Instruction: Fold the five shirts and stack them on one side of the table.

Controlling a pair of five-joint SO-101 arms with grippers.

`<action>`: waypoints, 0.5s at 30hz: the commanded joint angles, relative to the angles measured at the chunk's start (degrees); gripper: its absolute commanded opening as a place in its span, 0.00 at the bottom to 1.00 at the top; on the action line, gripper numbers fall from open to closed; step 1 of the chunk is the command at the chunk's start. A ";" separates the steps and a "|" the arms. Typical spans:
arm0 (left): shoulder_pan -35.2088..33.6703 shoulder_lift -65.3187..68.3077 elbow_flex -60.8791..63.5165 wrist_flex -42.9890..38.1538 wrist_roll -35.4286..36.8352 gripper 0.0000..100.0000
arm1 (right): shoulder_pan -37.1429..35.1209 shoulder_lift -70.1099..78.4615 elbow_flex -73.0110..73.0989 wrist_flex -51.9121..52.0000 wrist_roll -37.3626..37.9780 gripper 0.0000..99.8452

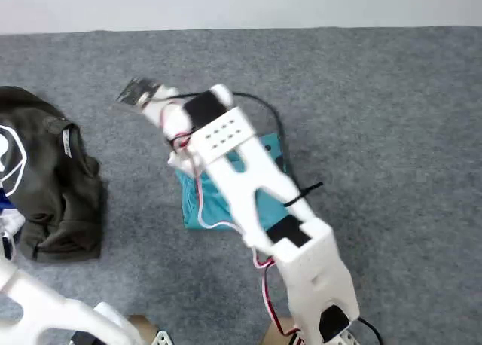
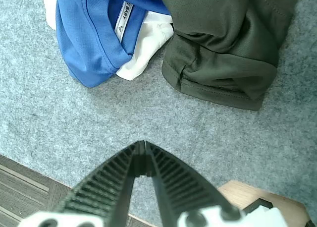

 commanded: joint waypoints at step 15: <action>-0.09 -1.23 -0.13 -0.44 -0.18 0.01 | 17.01 -2.42 16.35 1.80 4.13 0.01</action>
